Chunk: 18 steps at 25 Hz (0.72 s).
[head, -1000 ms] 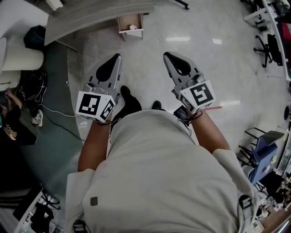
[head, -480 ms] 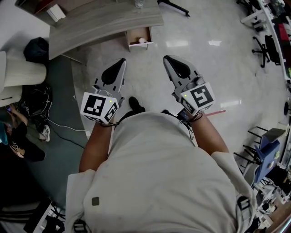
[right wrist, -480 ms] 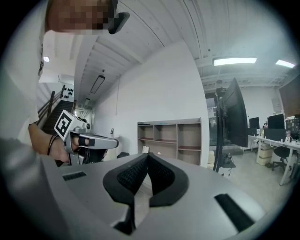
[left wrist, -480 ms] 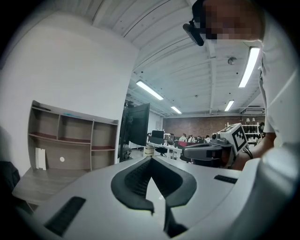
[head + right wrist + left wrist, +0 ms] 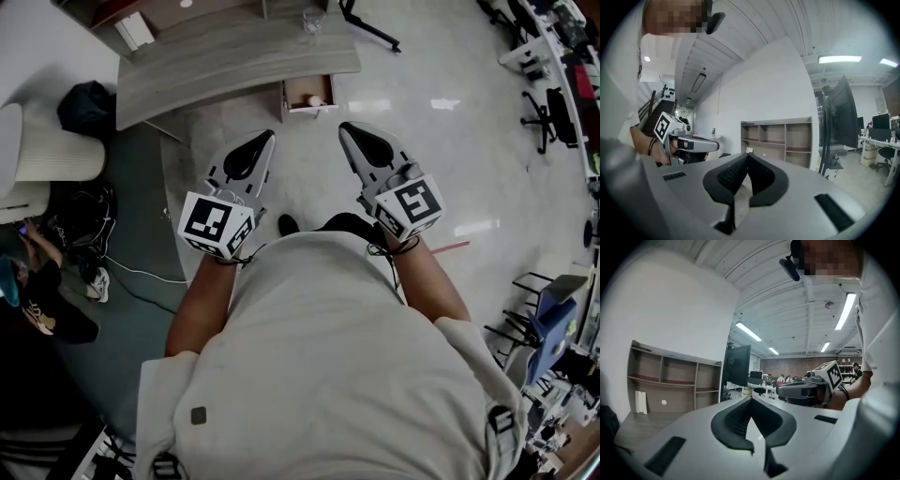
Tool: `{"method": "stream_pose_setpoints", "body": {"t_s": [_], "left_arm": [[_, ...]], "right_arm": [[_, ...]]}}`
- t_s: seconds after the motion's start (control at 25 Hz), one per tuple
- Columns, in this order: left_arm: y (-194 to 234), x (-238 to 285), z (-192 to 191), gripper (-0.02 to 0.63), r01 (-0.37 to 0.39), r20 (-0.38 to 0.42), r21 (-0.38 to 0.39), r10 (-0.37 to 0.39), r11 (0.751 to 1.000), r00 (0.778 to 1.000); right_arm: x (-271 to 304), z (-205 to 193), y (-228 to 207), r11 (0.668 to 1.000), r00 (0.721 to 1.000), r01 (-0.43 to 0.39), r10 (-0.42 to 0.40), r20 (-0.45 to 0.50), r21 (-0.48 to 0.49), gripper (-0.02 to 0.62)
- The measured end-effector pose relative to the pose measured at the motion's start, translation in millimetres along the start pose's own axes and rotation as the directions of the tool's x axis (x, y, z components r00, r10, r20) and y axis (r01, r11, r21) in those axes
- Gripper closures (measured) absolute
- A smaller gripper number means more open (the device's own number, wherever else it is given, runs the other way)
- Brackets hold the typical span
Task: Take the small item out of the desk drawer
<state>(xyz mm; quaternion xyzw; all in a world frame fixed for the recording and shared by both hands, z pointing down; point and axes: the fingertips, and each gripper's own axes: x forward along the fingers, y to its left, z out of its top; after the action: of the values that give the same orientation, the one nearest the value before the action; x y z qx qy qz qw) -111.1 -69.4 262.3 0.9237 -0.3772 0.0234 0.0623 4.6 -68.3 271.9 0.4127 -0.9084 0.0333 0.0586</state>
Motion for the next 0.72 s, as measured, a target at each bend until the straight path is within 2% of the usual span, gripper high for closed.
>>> {"method": "stream_pose_setpoints", "body": {"t_s": [0.2, 0.72], "left_arm": [[14.8, -11.4, 2.9, 0.591, 0.014, 0.012, 0.021, -0.014, 1.000, 1.000], [51.3, -10.3, -0.6, 0.591, -0.066, 0.003, 0.021, 0.066, 0.998, 0.998]], "right_arm": [[24.2, 1.0, 8.6, 1.000, 1.000, -0.012, 0.012, -0.011, 0.000, 0.578], [67.3, -3.3, -0.3, 0.998, 0.998, -0.059, 0.060, -0.022, 0.036, 0.578]]}}
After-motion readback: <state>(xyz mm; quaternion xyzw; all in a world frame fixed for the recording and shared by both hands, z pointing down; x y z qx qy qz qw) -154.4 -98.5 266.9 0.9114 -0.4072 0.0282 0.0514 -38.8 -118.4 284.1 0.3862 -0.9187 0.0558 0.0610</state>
